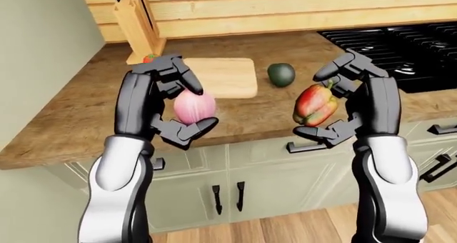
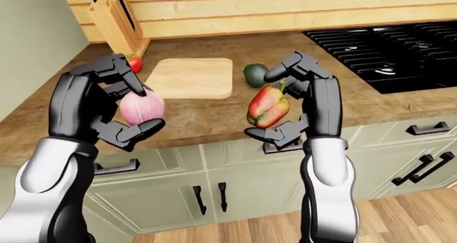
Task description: Place the avocado, onion, tomato and bell pepper on the cutting board.
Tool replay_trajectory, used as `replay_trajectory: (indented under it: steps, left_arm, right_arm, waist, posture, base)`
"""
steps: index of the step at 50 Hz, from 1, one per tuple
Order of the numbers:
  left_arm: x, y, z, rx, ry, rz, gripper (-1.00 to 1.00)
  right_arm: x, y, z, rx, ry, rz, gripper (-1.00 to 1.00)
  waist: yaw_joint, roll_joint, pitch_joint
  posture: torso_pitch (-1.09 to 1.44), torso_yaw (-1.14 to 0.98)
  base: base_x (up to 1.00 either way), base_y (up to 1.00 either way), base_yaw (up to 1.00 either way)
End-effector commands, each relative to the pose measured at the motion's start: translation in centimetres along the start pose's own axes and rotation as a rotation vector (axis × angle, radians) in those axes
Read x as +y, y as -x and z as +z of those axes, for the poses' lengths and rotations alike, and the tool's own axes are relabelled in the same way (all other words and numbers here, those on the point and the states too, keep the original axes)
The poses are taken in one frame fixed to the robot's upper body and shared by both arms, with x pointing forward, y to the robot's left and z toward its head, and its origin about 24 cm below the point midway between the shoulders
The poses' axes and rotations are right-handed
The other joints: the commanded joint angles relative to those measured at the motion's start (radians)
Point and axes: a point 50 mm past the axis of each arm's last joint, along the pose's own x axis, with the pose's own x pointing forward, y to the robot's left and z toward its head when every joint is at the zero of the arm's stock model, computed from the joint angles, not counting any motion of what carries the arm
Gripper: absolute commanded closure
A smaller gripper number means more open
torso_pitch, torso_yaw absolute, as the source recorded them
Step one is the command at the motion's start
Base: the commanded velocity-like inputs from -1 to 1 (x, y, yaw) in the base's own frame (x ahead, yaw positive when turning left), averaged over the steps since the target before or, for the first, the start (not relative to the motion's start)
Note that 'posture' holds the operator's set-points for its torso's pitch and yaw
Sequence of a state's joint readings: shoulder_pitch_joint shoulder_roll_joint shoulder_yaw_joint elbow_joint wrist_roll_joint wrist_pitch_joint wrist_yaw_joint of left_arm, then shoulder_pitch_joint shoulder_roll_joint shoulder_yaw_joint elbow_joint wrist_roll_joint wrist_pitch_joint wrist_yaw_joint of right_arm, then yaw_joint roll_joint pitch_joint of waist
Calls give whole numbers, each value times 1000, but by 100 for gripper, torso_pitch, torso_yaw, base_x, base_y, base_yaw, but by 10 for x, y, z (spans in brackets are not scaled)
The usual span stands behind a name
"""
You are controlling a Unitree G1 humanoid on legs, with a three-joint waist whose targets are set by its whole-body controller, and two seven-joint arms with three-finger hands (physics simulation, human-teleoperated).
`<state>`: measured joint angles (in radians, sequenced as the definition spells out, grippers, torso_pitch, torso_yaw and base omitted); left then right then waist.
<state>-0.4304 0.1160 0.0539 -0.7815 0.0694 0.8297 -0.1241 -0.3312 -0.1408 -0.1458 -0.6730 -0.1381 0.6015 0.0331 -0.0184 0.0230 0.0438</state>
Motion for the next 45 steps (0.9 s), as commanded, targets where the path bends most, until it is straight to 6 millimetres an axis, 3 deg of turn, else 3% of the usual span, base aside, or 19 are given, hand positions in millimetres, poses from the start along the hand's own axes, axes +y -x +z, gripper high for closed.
replay_trajectory:
  steps: [1,3,4,6,7,9,17,19,22,25,28,30,34,39,40,41,42,45]
  left_arm:
    - [5,1,15,-88,-21,33,100]
    - [4,1,15,-89,-18,32,100]
    - [4,1,14,-89,-18,32,100]
    - [5,2,14,-88,-17,32,100]
    - [5,2,13,-87,-17,33,100]
    - [6,2,13,-86,-18,36,100]
    - [4,1,13,-84,-21,31,100]
    - [5,1,15,-87,-19,32,100]
    - [5,2,15,-87,-20,30,100]
    - [4,1,15,-88,-19,29,100]
    - [4,1,16,-89,-18,27,100]
    - [4,1,16,-90,-17,27,100]
    - [4,2,16,-89,-22,29,100]
    - [4,2,16,-88,-20,30,100]
    - [4,2,15,-89,-21,30,100]
    - [4,2,15,-88,-20,31,100]
    - [4,2,15,-88,-20,31,100]
    - [4,3,15,-88,-20,32,100]
  right_arm:
    - [1,-1,18,-104,-6,1,100]
    - [1,-1,18,-104,-7,1,100]
    - [1,-1,18,-103,-7,0,100]
    - [2,-1,18,-104,-5,3,100]
    - [2,-1,18,-103,-8,2,100]
    - [3,0,17,-102,-7,3,100]
    - [1,0,15,-101,-32,-2,100]
    - [0,-1,15,-96,-49,-9,100]
    - [0,-2,18,-107,-65,-14,100]
    - [-1,-1,18,-106,-70,-15,100]
    - [-1,-2,19,-105,-78,-16,100]
    - [-1,-2,19,-107,-73,-15,100]
    - [-2,-1,18,-104,-78,-19,100]
    - [0,0,19,-117,-47,-18,100]
    - [1,0,18,-116,-61,-12,100]
    - [1,0,17,-117,-54,-13,100]
    - [1,0,17,-117,-60,-13,100]
    - [1,0,17,-117,-57,-9,100]
  waist:
    - [7,-25,-21]
    - [8,-27,-26]
    - [6,-18,-26]
    - [0,20,-20]
    - [1,60,-30]
    - [7,49,-15]
    - [22,-25,-14]
    - [20,-5,-20]
    - [25,-10,-24]
    - [36,-35,-13]
    - [41,-80,-25]
    - [32,-46,-11]
    - [22,-39,2]
    - [14,3,14]
    - [11,-4,-18]
    - [5,5,-28]
    - [4,-11,-21]
    - [4,-9,-23]
  posture:
    - [0,0]
    - [0,0]
    - [0,0]
    - [0,0]
    - [0,0]
    - [0,0]
    - [0,0]
    - [0,0]
    - [0,0]
    - [0,0]
    - [0,0]
    - [0,0]
    - [0,0]
    - [0,0]
    - [0,0]
    - [0,0]
    - [0,0]
    - [0,0]
  base:
    - [17,31,0]
    - [18,31,0]
    - [18,30,0]
    - [18,31,0]
    - [20,31,0]
    - [18,31,0]
    - [18,25,0]
    - [18,0,0]
    - [21,0,0]
    - [32,-5,0]
    - [32,-13,0]
    - [37,-30,0]
    - [37,-30,0]
    - [30,-21,0]
    - [0,0,0]
    - [0,0,0]
    - [0,0,0]
    - [0,0,0]
